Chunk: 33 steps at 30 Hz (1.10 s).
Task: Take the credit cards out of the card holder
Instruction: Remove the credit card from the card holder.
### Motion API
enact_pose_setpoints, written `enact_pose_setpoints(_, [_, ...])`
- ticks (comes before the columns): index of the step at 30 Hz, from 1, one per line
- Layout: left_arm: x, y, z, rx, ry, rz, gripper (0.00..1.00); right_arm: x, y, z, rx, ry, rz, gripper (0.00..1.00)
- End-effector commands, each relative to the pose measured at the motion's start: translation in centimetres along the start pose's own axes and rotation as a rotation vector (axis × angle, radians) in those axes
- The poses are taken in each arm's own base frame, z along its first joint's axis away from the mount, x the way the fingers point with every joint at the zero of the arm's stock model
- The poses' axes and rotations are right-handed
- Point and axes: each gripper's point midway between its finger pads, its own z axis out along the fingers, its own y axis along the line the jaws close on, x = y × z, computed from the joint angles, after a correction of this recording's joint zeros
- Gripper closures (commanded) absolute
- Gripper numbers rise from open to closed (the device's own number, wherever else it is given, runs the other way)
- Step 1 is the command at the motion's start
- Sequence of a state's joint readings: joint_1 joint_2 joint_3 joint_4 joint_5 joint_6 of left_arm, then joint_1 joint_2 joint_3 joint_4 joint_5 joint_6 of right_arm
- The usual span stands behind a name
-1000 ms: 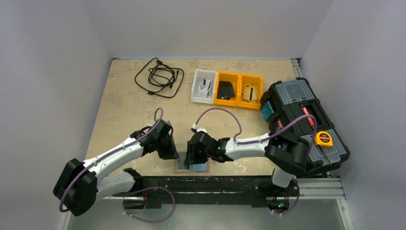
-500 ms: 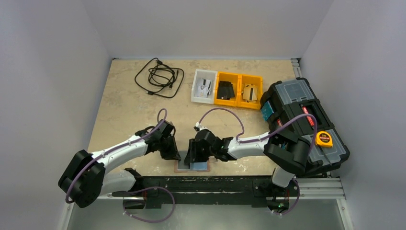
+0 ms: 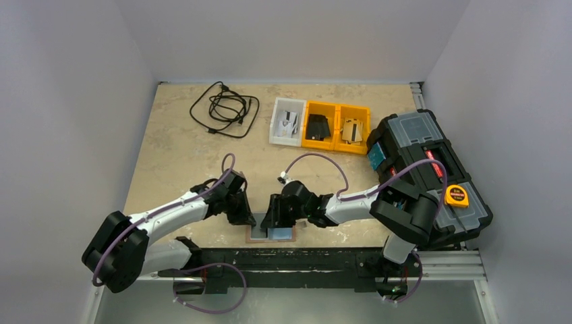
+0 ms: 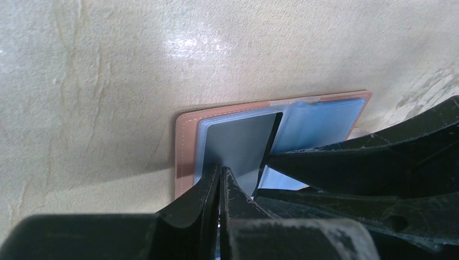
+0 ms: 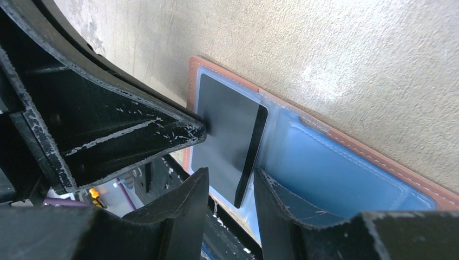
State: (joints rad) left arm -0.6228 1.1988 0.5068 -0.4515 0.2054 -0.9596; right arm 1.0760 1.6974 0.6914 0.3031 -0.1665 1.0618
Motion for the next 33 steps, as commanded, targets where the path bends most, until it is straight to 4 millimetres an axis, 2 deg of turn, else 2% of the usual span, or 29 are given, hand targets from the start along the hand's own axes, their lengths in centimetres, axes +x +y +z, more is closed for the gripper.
enact_pose_setpoints(1, [0.0,1.5,-0.7,-0.061,-0.035,0.001,0.95,0.5,-3.8,0.1,0.109,0.001,0.012,0.63])
enact_pose_setpoints(6, [-0.5,1.2,-1.3,-0.057,-0.055,0.02,0.92,0.5,-3.9,0.2,0.112,0.003,0.011,0.63])
enact_pose_setpoints(17, [-0.1,0.2,-0.3,-0.006,-0.019,0.031,0.93,0.8,-4.3,0.4,0.118,0.013,0.014,0.63])
enact_pose_setpoints(26, [0.5,0.3,0.7,-0.041,0.01,0.023,1.0,0.8,-4.1,0.4,0.096,0.015,0.022,0.63])
enact_pose_setpoints(33, [1.4,0.9,1.6,-0.104,0.031,-0.008,1.0,0.4,-3.5,-0.1,0.025,0.002,0.049,0.67])
